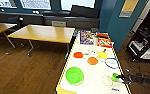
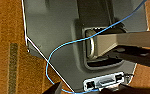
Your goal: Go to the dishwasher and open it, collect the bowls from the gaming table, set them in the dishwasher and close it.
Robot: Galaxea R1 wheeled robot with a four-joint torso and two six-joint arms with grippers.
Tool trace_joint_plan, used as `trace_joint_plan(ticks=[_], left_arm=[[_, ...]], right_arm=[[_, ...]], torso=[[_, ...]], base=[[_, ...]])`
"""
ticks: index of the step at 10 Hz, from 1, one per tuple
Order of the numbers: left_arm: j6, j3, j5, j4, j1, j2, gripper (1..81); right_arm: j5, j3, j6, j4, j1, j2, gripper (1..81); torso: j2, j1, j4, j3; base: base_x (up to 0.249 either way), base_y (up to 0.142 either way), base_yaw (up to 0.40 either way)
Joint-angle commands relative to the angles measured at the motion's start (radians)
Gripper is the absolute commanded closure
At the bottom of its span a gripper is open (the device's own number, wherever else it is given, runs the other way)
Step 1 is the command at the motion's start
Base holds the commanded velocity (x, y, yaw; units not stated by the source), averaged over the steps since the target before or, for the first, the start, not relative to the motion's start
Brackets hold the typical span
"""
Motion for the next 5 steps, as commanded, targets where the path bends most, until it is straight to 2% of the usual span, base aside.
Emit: trace_joint_plan(ticks=[1,5], left_arm=[[-0.001,0.001,0.066,-0.007,-0.005,0.000,1.0],[-0.001,0.001,0.066,-0.009,-0.005,-0.001,1.0]], right_arm=[[-0.027,-0.006,0.004,0.034,0.129,-0.038,1.0],[0.001,-0.008,0.004,0.046,0.105,-0.038,1.0]], torso=[[0.000,0.000,0.000,0.000],[0.000,0.000,0.000,0.000]], base=[[0.000,0.000,0.000],[0.000,0.000,0.000]])
